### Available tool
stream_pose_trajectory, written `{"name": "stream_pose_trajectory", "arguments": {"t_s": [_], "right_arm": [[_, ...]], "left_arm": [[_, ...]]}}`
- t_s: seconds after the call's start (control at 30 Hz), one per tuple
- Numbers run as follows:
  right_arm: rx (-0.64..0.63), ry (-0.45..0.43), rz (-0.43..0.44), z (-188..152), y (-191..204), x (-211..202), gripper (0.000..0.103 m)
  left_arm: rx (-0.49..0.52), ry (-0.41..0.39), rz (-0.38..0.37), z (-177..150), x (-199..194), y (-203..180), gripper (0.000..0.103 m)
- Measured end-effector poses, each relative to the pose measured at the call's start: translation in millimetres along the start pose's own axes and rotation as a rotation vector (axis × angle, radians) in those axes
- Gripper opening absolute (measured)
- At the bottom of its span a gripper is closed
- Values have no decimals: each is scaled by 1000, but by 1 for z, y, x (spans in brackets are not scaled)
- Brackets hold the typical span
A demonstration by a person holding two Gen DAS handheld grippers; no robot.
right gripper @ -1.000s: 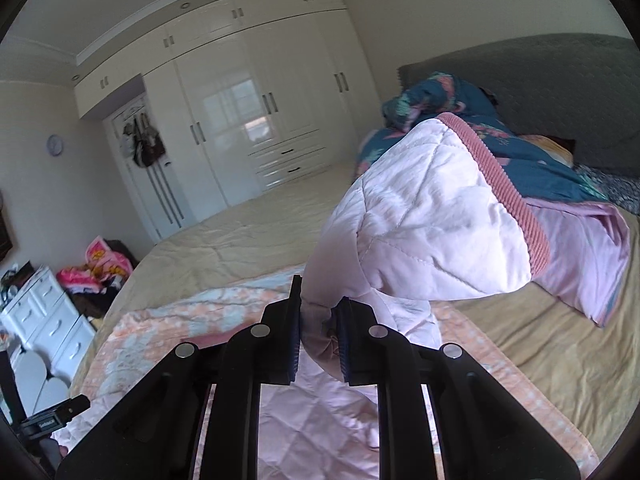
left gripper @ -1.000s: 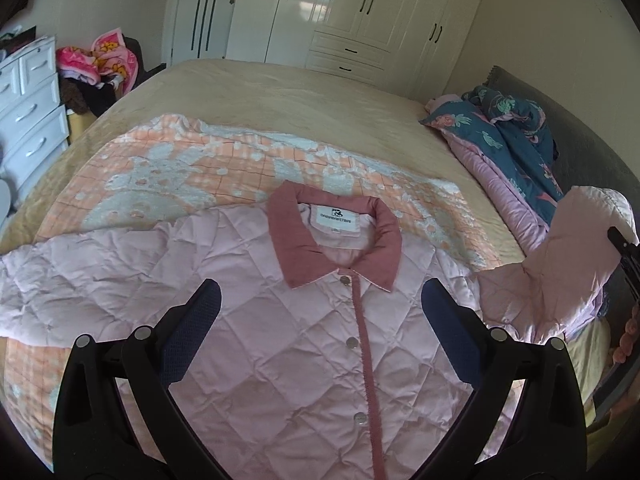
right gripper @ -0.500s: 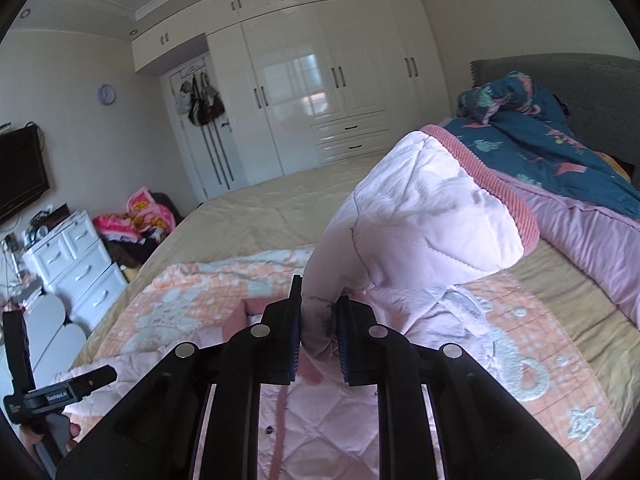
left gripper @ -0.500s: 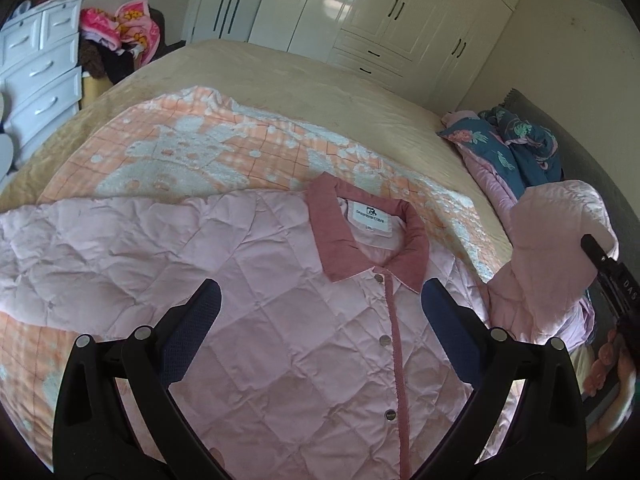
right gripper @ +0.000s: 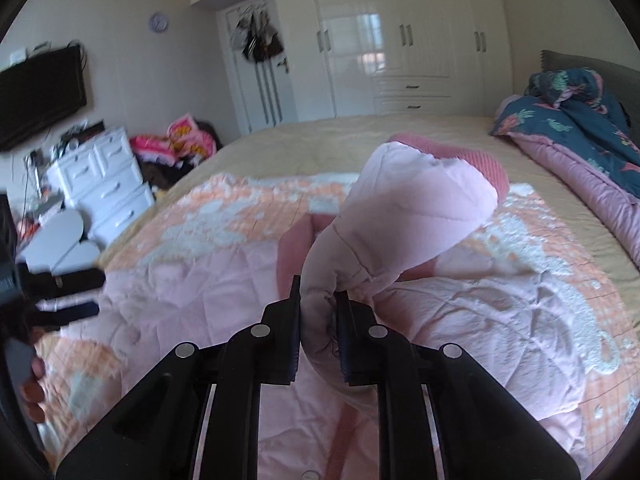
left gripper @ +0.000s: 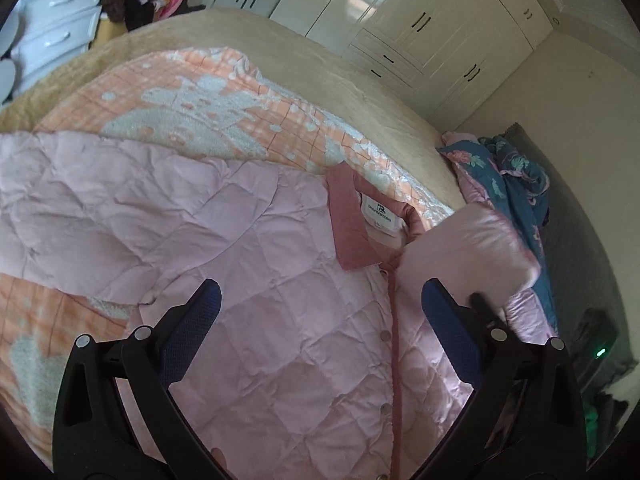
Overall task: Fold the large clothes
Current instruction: 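Lift the sleeve with the right tool and fold it across the jacket front, then open the right tool to release the sleeve on the jacket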
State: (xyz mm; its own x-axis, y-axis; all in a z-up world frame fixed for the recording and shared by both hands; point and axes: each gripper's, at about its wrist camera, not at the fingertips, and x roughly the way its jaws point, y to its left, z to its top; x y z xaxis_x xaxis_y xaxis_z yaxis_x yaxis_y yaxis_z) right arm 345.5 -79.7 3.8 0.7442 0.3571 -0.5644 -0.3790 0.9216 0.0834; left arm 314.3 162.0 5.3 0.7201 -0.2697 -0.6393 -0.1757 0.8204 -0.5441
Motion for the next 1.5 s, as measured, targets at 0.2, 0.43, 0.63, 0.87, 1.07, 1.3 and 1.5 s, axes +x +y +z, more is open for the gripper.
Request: {"name": "stream_pose_trajectory", "arguments": {"t_s": [0.2, 0.43, 0.63, 0.87, 1.07, 1.3, 1.5], "right_arm": [[-131, 100, 23, -34, 38, 31, 16], [-182, 168, 61, -58, 56, 49, 27], [-184, 211, 147, -64, 65, 48, 49], [-158, 169, 226, -62, 45, 7, 72], [-58, 138, 94, -53, -22, -22, 72], [115, 118, -74, -46, -109, -41, 72], [142, 157, -130, -44, -138, -30, 72]], "left_arm": [[-45, 5, -28, 1, 2, 15, 94], [-96, 34, -73, -4, 11, 24, 94], [-155, 93, -152, -13, 25, 29, 94], [-211, 196, -162, -30, 56, 36, 94], [-180, 231, -100, -48, 81, 28, 80], [71, 120, -29, -34, 68, -15, 13], [197, 34, 105, -17, 49, -19, 11]]}}
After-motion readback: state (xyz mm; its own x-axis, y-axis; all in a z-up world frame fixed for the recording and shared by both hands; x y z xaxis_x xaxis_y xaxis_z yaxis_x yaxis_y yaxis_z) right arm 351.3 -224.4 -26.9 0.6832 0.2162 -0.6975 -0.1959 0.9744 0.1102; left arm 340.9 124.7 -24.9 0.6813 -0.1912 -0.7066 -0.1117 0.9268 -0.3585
